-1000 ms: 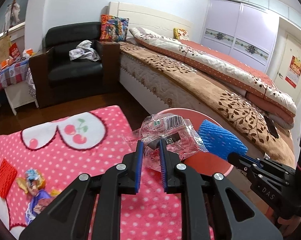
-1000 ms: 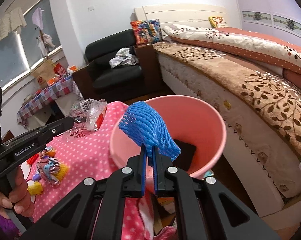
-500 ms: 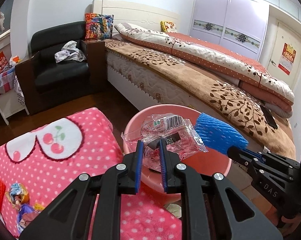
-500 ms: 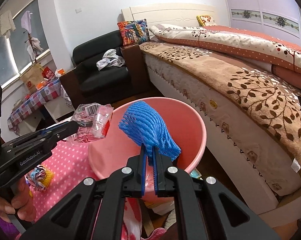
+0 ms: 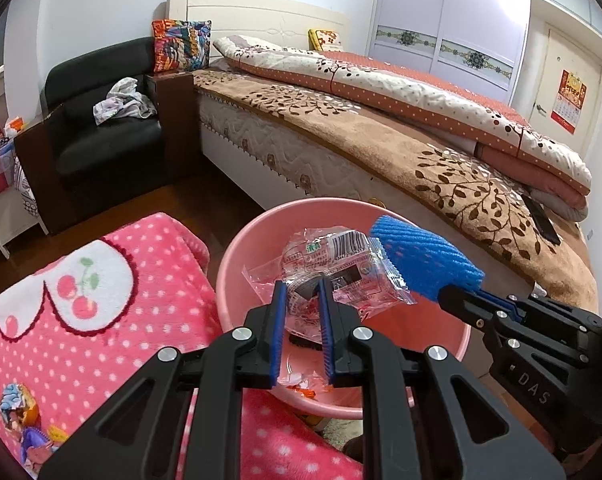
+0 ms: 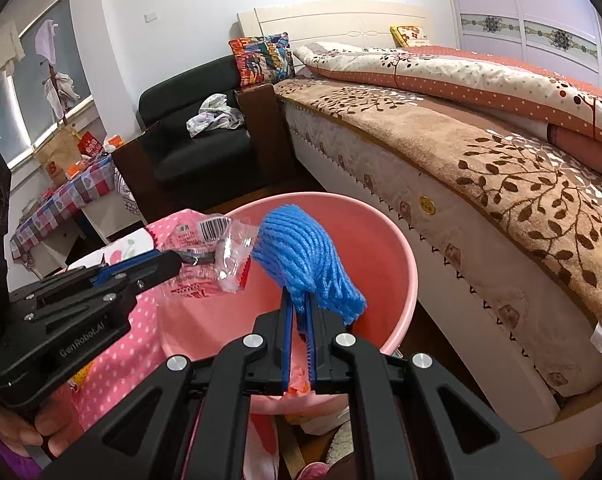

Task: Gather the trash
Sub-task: 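Lower the blue net and clear wrapper into the bucket with both tools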

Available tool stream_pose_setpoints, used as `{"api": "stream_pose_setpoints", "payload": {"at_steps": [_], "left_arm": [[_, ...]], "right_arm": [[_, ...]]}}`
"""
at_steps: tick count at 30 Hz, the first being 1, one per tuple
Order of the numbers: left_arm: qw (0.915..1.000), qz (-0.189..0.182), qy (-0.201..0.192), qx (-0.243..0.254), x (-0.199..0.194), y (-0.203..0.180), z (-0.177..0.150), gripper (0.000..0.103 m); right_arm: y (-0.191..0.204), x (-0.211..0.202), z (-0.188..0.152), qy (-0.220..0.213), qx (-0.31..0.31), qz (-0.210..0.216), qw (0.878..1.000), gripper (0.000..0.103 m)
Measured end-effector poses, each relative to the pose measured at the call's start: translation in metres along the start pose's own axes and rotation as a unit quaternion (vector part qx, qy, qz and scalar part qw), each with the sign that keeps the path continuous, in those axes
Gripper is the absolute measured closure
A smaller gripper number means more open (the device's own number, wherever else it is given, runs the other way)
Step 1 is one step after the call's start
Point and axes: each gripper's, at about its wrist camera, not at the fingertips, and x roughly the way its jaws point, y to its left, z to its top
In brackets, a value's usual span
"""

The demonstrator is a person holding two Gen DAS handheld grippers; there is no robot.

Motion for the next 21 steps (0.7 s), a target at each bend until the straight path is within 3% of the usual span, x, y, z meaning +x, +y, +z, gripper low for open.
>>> {"api": "stream_pose_setpoints", "payload": {"at_steps": [8, 15, 19, 21], "left_arm": [[0.9998, -0.013, 0.010, -0.014, 0.011, 0.001, 0.000, 0.087], [0.9994, -0.020, 0.019, -0.020, 0.017, 0.002, 0.000, 0.079], [0.9995, -0.018, 0.019, -0.020, 0.017, 0.001, 0.000, 0.077], [0.9995, -0.018, 0.018, -0.021, 0.016, 0.001, 0.000, 0.070]], "right_arm": [[-0.003, 0.005, 0.002, 0.001, 0.003, -0.001, 1.000, 0.098], [-0.003, 0.012, 0.002, 0.004, 0.004, 0.003, 1.000, 0.097], [-0.002, 0.015, 0.001, 0.005, 0.001, 0.004, 1.000, 0.082], [-0.002, 0.015, 0.001, 0.004, 0.002, 0.005, 1.000, 0.079]]}}
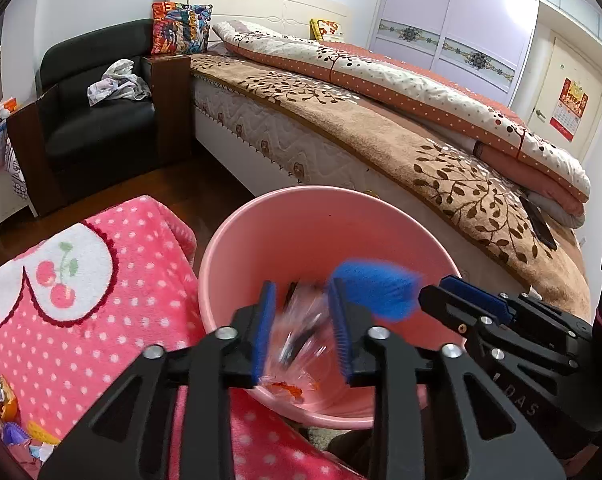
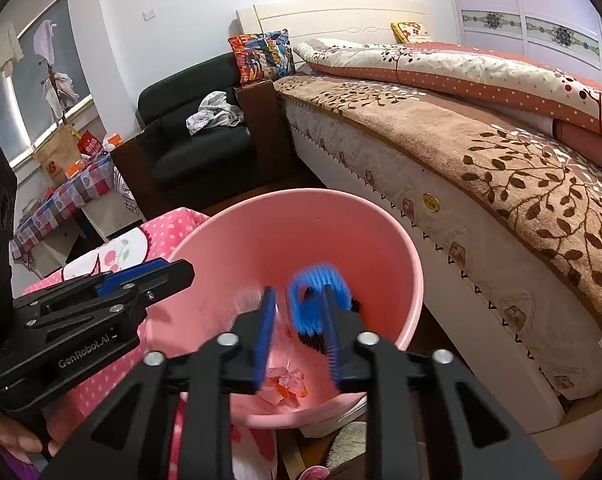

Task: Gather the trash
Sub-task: 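Lower the blue net and clear wrapper into the bucket with both tools, then move both open tools back over the items on the table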

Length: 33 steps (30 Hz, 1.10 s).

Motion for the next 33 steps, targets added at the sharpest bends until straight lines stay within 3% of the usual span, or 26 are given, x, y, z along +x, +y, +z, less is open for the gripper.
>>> {"api": "stream_pose_setpoints", "payload": {"at_steps": [13, 19, 33], "left_arm": [[0.9998, 0.009, -0.016, -0.011, -0.022, 0.005, -0.003, 0.069], [0.9993, 0.017, -0.029, -0.018, -0.040, 0.008, -0.007, 0.069], [0.9969, 0.050, -0.049, -0.034, -0.088, 0.024, -0.027, 0.069]], "right_arm": [[0.010, -0.020, -0.004, -0.018, -0.012, 0.018, 1.000, 0.076], [0.023, -0.038, -0.008, -0.034, -0.020, 0.029, 0.999, 0.063], [0.064, -0.059, -0.025, -0.038, -0.053, 0.077, 0.995, 0.062]]}}
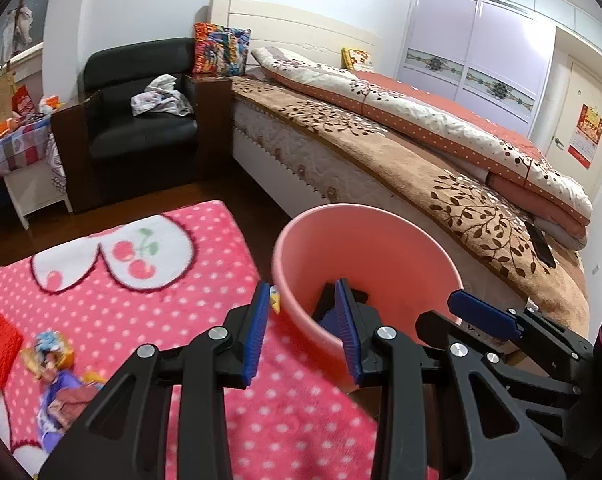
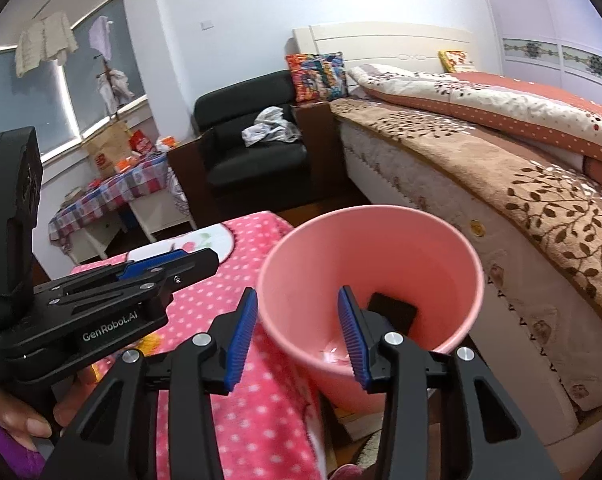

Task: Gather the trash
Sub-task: 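Move both open tools back over the items on the table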

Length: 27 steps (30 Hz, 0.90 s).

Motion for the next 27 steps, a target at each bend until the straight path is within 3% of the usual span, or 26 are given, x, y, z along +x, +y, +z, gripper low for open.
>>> {"api": "stream_pose_setpoints", "payload": {"at_steps": [17, 27], "left_arm": [[0.9970, 0.055, -0.006, -0.055, -0.051, 0.052, -0.033, 0.069], [0.9928, 0.082, -0.005, -0.087, -0.075, 0.090, -0.058, 0.069]], "right_arm": [[0.060, -0.004, -0.017, 0.010, -0.050, 0.068, 0.996, 0.062], [0.088, 0.013, -0.032, 0.038, -0.078, 0.109, 0.990, 0.062]]}}
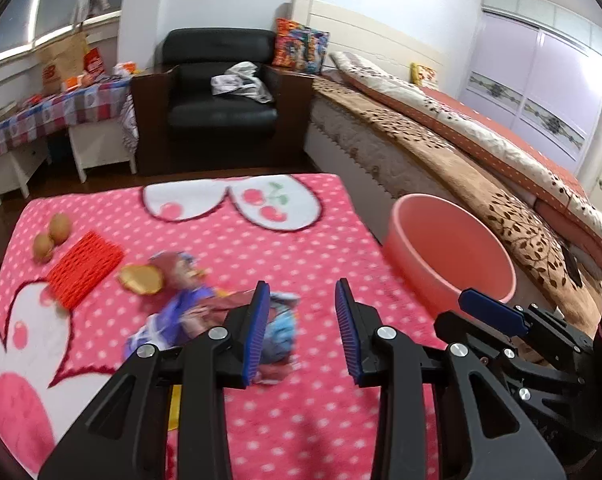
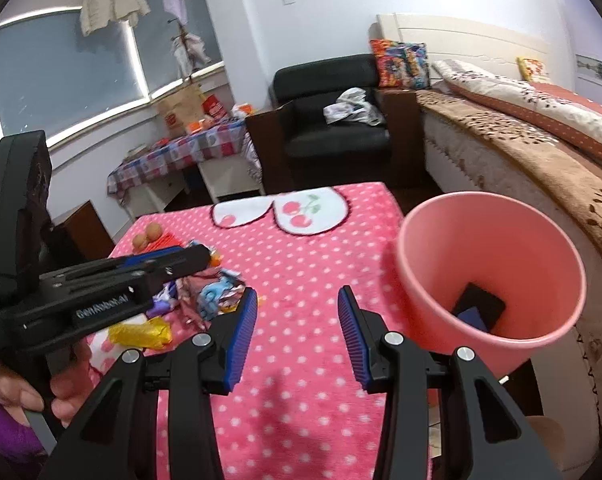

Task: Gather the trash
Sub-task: 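Move both open tools back over the items on the table, then grasp the purple cloth with the left tool while the right tool grasps crumpled paper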

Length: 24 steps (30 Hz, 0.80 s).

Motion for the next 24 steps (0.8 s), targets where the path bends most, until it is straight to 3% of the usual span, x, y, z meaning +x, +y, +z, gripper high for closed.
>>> {"api": "stream_pose_setpoints", "payload": {"at_steps": [13, 19, 24], "left_arm": [[0.9956, 0.028, 0.003, -0.089, -0.021, 0.079, -0.025, 0.069], [0.9950, 0.054, 0.013, -0.083, -0.027, 0.095, -0.039, 0.069], [0.9936, 0.051, 0.018, -0.099, -0.022, 0.103, -0.040, 0.069]], "right_arm": [[0.022, 0.035, -0.007, 0.040, -0.019, 0.035, 0.998, 0.060], [0.041, 0.049, -0.004, 0.049, -0.048, 0.054, 0.996, 0.057], [0.056, 0.059, -0.002, 0.052, -0.064, 0.063, 0.995, 0.054]]}}
